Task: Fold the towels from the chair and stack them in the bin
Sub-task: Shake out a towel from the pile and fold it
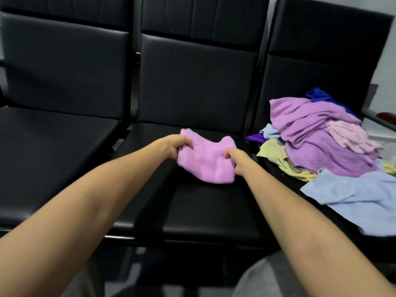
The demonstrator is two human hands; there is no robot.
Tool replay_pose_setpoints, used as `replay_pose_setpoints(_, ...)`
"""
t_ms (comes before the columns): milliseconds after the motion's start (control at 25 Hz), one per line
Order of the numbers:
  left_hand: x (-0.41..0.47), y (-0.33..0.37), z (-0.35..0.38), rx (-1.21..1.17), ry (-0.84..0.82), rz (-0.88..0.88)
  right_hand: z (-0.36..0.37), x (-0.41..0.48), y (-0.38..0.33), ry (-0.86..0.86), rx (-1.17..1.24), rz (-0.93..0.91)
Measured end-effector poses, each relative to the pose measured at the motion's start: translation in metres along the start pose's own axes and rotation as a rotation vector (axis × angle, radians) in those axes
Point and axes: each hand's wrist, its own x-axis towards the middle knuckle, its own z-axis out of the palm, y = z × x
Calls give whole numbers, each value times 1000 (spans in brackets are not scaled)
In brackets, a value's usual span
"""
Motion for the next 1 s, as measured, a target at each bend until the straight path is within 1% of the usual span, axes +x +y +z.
replay_pose_setpoints(160,-15,9,40,-23,-94,6,-41,-8,8,62,49,-9)
replay_pose_setpoints(280,-27,10,79,-28,-157,-15,-77,-23,22,90,88,-79)
replay_pose_setpoints(440,-35,6,144,10,-285,-46,-139,-49,48,245,42,-168)
replay_pose_setpoints(560,-37,-4,197,5,-364,-46,-185,-75,74,282,43,-157)
replay_pose_setpoints(680,-54,-18,250,29,-374,-74,-230,-100,104,321,90,-145)
replay_pose_setpoints(800,-83,-36,289,-57,-431,-117,-264,-127,126,317,141,-148)
replay_pose_setpoints(880,-111,-54,317,-66,-475,-143,-287,-145,145,335,164,-129)
replay_pose_setpoints(1000,-137,-95,361,-10,-543,-209,-321,-166,191,379,182,-77)
